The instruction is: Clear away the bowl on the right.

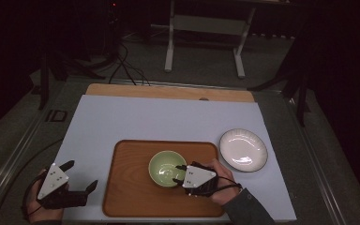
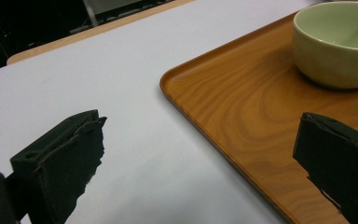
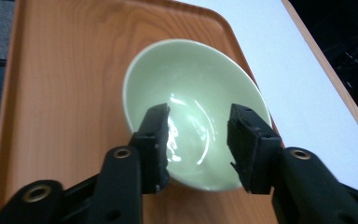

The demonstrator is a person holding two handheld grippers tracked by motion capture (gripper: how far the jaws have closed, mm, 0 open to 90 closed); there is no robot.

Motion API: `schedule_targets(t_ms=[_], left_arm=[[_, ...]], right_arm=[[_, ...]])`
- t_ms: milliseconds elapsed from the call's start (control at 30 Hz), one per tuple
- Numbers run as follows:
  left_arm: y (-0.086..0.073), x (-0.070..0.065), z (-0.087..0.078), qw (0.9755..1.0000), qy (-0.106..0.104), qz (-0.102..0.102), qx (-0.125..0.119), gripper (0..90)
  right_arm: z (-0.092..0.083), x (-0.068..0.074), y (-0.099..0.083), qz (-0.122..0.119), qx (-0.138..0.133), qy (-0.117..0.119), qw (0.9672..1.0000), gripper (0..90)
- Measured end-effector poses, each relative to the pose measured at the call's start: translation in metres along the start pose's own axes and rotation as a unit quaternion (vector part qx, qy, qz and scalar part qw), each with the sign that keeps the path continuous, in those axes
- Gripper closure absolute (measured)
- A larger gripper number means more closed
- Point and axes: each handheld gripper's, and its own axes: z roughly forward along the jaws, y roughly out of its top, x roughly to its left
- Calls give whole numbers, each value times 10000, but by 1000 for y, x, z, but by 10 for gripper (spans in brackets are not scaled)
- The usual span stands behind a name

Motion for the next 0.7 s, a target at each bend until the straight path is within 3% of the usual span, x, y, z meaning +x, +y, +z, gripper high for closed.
schedule_targets(t_ms=[300,700], left_arm=[[0,0,0,10000,3,-2,-2,14],[0,0,0,10000,8,-11,-11,15]], right_arm=[[-3,-7,-15,265,112,-279,9992,430],[-11,-13,-34,557,231,-750,9954,309]])
